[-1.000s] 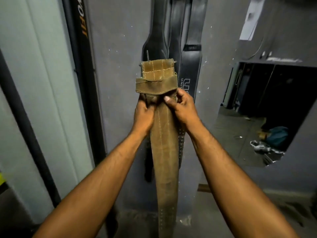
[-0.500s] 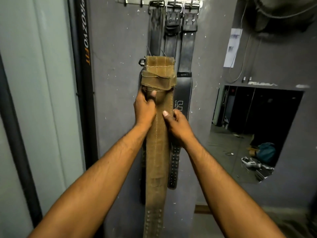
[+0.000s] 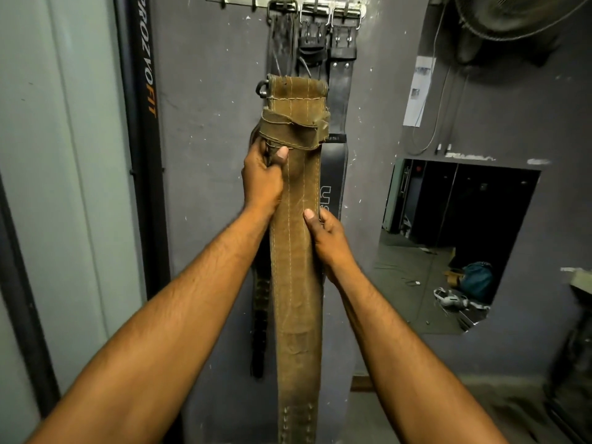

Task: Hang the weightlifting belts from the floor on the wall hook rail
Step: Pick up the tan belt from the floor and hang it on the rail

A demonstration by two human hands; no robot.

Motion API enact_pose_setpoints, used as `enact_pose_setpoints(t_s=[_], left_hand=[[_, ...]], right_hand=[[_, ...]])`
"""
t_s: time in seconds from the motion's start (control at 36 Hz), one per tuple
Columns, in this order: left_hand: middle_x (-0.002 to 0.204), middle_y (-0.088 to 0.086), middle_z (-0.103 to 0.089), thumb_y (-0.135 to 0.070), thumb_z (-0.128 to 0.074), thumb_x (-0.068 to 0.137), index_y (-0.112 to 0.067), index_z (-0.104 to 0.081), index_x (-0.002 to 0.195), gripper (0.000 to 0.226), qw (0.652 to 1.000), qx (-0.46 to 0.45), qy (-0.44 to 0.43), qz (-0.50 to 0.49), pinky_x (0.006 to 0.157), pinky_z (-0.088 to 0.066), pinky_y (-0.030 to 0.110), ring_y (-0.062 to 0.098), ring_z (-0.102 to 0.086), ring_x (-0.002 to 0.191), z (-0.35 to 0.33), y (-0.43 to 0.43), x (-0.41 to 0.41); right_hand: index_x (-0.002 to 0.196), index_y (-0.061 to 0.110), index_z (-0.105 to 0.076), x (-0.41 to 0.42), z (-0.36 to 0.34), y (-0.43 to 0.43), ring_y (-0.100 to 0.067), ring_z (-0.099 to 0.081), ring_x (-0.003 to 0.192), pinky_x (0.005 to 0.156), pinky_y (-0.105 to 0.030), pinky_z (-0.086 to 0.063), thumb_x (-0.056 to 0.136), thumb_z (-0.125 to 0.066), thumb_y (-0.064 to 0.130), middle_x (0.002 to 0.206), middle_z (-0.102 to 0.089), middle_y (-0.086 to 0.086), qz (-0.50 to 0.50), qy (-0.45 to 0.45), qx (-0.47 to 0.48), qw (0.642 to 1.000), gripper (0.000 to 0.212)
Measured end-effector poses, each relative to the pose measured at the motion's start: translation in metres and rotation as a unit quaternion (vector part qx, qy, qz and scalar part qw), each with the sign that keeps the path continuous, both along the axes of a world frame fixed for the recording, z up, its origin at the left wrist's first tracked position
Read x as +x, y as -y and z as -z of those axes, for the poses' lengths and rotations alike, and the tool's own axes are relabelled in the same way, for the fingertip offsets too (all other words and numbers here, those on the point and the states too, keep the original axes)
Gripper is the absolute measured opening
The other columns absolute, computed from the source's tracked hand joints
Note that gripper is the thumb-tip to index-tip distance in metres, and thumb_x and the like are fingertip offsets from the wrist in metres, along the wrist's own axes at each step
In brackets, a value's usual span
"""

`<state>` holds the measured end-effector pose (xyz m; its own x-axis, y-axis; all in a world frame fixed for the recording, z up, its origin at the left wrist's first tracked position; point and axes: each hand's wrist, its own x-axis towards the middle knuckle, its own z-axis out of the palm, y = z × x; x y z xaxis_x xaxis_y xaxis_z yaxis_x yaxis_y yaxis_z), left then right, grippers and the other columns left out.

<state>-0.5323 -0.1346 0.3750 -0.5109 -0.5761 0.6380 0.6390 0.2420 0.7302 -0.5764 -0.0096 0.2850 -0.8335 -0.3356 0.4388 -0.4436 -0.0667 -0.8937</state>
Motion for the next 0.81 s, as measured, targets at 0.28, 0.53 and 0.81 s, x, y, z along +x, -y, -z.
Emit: enact_pose_setpoints(t_s=[0.28,0.53,0.81], left_hand=[[0.123,0.008,-0.069,-0.015,-0.061,0.095,-0.008,-0.059,0.127,0.033,0.998,0.047,-0.015,0.027,0.106,-0.048,0.05,0.022,-0.063,0.119,-0.01,-0.017,0.0],[0.124,0.008,-0.068,-0.015,-0.061,0.096,-0.008,-0.06,0.127,0.032,0.999,0.032,-0.018,0.026,0.106,-0.048,0.05,0.023,-0.062,0.12,-0.017,-0.023,-0.006],[0.12,0.004,-0.071,-0.022,-0.062,0.092,-0.012,-0.061,0.125,0.035,1.0,0.018,-0.016,0.017,0.106,-0.048,0.052,0.021,-0.064,0.117,-0.018,-0.02,-0.011]], right_hand=[[0.121,0.025,-0.062,-0.002,0.026,-0.014,-0.016,-0.069,0.109,0.101,-0.05,-0.054,0.101,-0.056,0.04,0.116,-0.072,0.002,0.039,-0.034,0.0,0.999,0.026],[0.119,0.034,-0.059,-0.007,0.049,-0.025,-0.012,-0.068,0.108,0.101,-0.048,-0.054,0.099,-0.059,0.041,0.115,-0.07,0.008,0.032,-0.033,0.033,0.998,0.022],[0.12,0.029,-0.06,-0.007,0.063,-0.035,-0.013,-0.068,0.11,0.098,-0.038,-0.055,0.1,-0.06,0.029,0.118,-0.07,0.003,-0.015,-0.014,0.024,0.999,0.02]])
